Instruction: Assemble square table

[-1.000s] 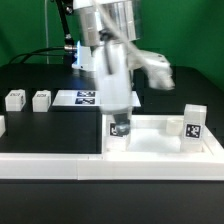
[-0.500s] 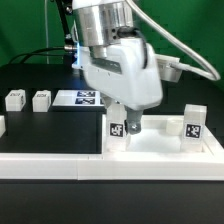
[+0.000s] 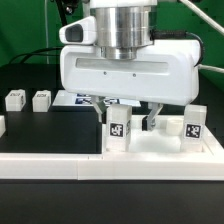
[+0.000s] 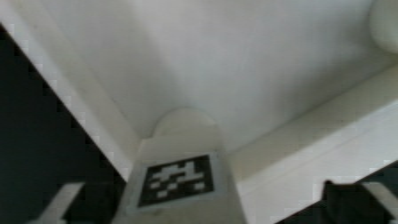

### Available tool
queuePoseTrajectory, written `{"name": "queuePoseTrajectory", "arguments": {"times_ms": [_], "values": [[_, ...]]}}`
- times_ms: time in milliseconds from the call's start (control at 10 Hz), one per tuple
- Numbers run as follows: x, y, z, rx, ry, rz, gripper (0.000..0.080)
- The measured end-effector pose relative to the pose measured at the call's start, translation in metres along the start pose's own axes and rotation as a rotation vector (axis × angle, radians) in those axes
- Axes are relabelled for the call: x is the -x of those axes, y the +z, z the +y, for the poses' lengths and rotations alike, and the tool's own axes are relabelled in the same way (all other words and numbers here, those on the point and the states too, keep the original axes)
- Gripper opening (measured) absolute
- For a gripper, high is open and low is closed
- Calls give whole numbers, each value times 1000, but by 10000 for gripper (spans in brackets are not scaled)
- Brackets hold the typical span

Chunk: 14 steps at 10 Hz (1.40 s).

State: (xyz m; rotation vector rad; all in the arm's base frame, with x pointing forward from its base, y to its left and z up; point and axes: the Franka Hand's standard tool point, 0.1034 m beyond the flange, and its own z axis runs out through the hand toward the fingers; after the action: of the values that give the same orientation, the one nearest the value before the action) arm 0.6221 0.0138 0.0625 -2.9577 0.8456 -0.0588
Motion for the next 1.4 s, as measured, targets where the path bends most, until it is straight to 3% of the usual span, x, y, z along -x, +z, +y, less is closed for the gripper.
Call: {"name": "queuePoseTrajectory", "arguments": {"times_ms": [100,200,300,500,800,1000,1400], "values": [[0,0,0,0,0,0,411],[0,1,2,2,69,-1,411],[0,1,3,2,156,-1,290],[-1,1,3,0,296,0,290],[-5,1,4,-9,713,6,290],[-4,2,4,-67,1052,-34,290],[-3,3,4,-65,1257,-45,290]]}}
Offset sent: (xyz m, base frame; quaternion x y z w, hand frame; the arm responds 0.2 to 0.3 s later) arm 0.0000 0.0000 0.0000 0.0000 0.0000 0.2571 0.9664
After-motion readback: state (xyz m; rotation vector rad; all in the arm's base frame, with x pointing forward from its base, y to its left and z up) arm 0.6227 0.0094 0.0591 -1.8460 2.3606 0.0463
